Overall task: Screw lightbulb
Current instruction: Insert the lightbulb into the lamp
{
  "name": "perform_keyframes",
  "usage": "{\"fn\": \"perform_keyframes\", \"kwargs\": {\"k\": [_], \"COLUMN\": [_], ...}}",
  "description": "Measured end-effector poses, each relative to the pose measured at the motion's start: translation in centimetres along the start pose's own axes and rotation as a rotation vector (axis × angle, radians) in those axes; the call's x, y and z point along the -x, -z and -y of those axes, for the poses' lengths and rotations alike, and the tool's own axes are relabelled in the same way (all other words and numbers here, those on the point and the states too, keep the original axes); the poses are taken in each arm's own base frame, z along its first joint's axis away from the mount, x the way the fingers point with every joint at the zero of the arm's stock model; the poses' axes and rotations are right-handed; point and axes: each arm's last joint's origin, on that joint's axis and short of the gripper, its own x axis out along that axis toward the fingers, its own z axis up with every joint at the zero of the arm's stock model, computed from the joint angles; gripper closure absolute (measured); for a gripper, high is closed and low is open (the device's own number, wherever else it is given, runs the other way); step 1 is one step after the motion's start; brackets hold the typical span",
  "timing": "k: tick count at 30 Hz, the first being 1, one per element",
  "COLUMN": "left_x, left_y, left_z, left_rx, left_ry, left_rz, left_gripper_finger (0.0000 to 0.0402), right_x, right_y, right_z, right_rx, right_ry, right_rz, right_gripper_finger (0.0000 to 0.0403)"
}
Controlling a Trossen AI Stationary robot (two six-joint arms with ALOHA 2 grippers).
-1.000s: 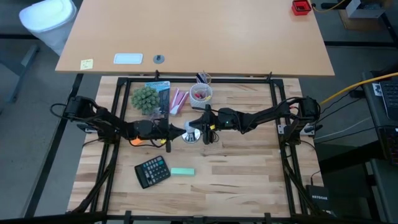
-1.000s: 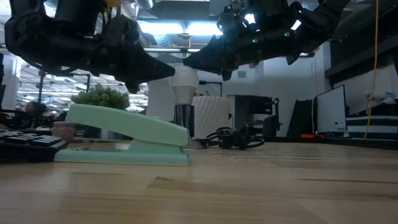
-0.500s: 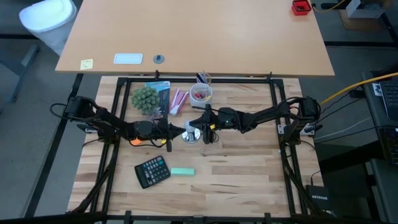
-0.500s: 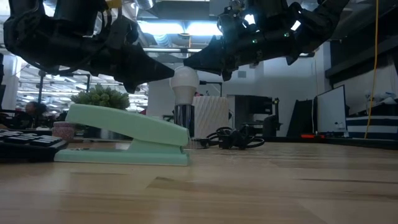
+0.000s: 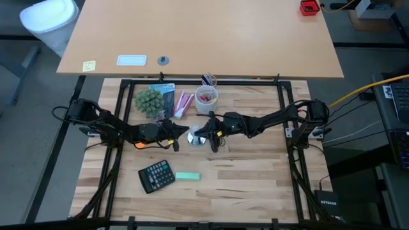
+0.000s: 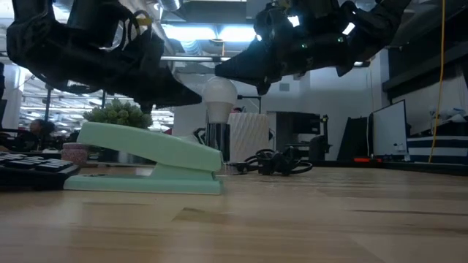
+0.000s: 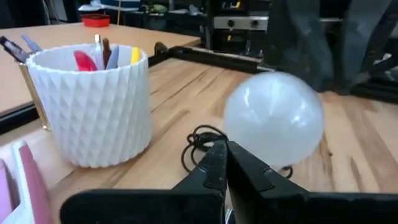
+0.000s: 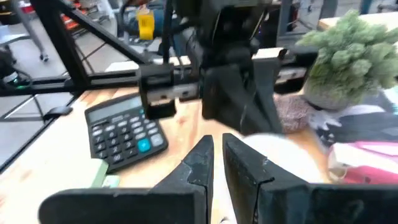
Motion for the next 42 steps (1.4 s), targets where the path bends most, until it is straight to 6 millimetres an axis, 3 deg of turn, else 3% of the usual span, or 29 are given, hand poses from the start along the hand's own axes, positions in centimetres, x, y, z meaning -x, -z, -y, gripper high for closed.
{"fn": "perform_keyframes", "kwargs": {"k": [6, 23, 33, 37, 42], "left_x": [0.0, 0.5, 0.5, 0.6, 1.1], "left_y": [-0.1, -1.3, -1.3, -1.3, -1.1], "left_z": [0.0, 0.2, 0.2, 0.5, 1.5], "left_rx": [0.006, -0.029, -0.027, -0.027, -0.036], "left_ry": [-0.011, 0.001, 0.001, 0.015, 0.066], "left_rz": [0.014, 0.065, 0.064, 0.064, 0.059], "left_gripper_finger": [0.0401, 0.0401, 0.0401, 0.0401, 0.0401], "right_x": [0.0, 0.0, 1.4, 2.0, 2.2], "right_y": [0.8, 0.2, -2.2, -2.8, -1.7], "right_z": [0.1, 0.1, -0.3, -0.1, 0.6], "right_rx": [-0.01, -0.003, 0.052, 0.087, 0.084], "right_ry": [0.004, 0.002, 0.002, 0.112, 0.323], "right_rz": [-0.054, -0.006, 0.056, 0.04, -0.072], "right_gripper_finger": [0.0363, 0.0363, 0.0363, 0.0363, 0.0363]}}
